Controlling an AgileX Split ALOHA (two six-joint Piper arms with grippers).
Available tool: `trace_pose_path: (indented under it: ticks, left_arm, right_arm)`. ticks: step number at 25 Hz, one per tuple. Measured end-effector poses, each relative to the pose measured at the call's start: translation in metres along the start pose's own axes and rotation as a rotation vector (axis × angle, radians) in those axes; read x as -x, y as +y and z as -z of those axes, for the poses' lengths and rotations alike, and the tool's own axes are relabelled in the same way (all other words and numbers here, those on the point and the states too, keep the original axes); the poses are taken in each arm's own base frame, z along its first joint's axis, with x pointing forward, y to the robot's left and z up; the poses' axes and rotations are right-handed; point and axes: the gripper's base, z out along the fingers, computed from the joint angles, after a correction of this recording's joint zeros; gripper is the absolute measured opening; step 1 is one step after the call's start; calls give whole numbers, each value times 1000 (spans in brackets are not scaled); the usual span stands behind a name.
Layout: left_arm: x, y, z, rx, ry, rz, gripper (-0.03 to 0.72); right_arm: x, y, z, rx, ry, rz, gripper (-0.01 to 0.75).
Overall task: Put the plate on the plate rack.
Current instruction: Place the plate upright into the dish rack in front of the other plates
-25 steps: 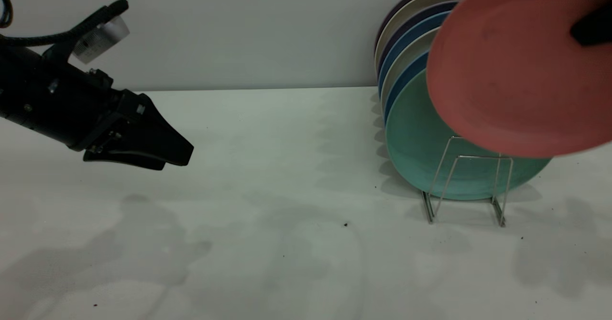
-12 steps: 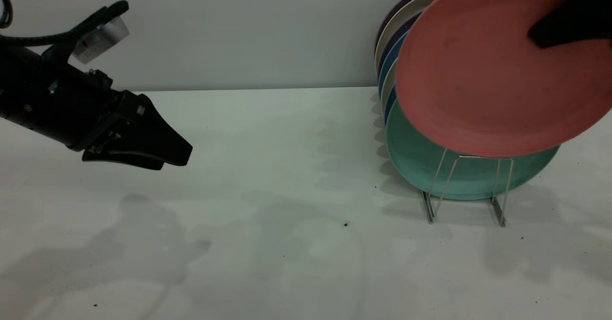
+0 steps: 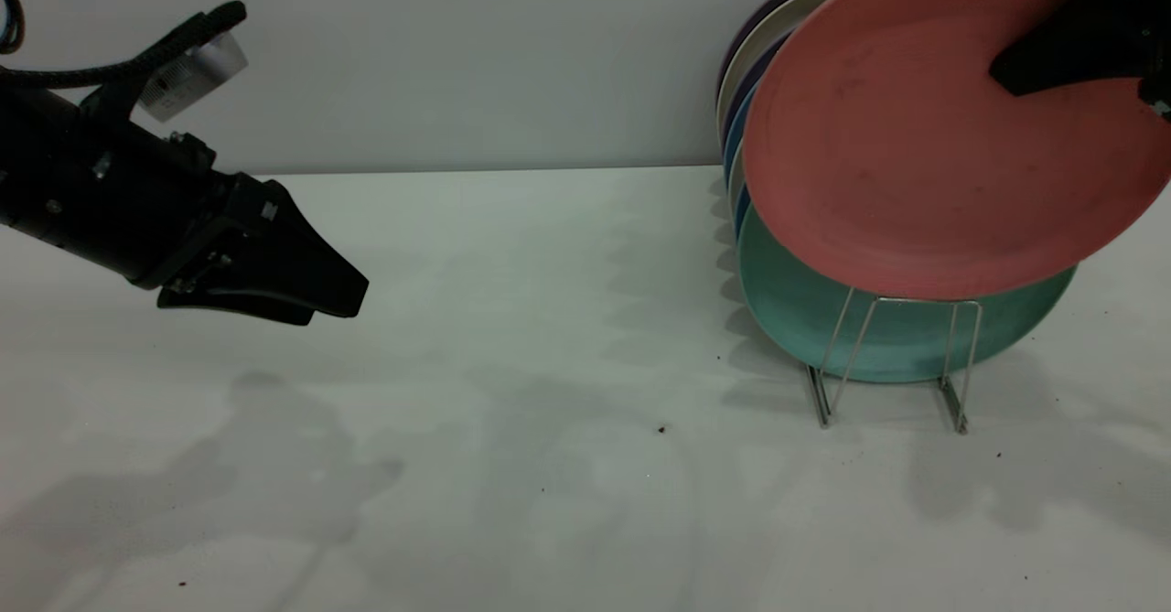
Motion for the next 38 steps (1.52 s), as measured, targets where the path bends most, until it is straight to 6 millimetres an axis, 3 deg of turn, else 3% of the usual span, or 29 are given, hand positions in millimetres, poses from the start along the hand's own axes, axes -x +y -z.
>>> trace_pose_path:
  ticks: [9, 25, 32, 35, 38]
  left_arm:
    - [0, 1, 0, 6, 2, -3, 516]
    - [0, 1, 0, 7, 3, -6, 516]
    - [0, 1, 0, 7, 3, -6, 516]
    - [0, 1, 0, 12, 2, -6, 516]
    - [0, 2, 0, 19, 0, -6, 516]
  right_arm:
    - [-3, -2, -3, -14, 17, 2, 137]
    - [-26, 7, -37, 68, 73, -47, 137]
    - [-29, 7, -41, 71, 78, -60, 139]
    - [-27, 8, -41, 73, 67, -76, 168]
    - [-26, 8, -41, 74, 52, -100, 248]
